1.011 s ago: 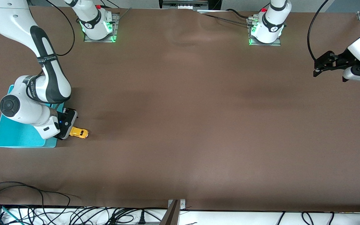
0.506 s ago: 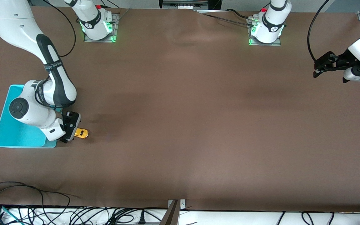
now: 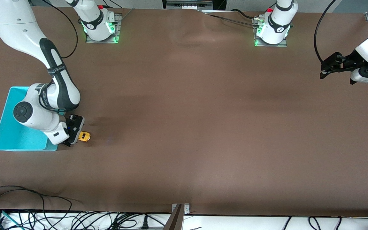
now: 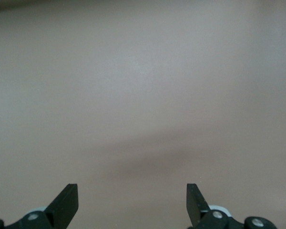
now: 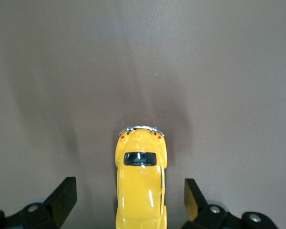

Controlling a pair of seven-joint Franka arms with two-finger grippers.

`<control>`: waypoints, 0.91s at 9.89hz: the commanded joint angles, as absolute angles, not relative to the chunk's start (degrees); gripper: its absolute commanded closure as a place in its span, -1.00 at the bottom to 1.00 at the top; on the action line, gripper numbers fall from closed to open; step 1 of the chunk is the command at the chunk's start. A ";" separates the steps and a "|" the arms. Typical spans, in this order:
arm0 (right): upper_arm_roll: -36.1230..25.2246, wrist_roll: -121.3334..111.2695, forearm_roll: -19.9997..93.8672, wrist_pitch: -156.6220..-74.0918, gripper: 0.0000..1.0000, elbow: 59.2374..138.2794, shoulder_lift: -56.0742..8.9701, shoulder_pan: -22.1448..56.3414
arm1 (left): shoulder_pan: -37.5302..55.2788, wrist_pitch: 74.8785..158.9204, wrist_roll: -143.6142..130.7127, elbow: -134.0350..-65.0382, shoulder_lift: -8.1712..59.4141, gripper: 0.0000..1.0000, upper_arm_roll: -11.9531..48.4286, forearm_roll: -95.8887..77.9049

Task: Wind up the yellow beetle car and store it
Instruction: 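Lower the right gripper and close it around the yellow car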

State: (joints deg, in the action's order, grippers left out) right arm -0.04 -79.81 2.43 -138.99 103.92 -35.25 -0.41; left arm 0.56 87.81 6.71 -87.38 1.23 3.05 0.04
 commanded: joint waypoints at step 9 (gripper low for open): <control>0.09 -81.47 1.58 -139.75 1.00 100.21 -37.09 0.87 | 0.79 85.78 5.89 -85.96 1.49 -1.00 2.46 -1.49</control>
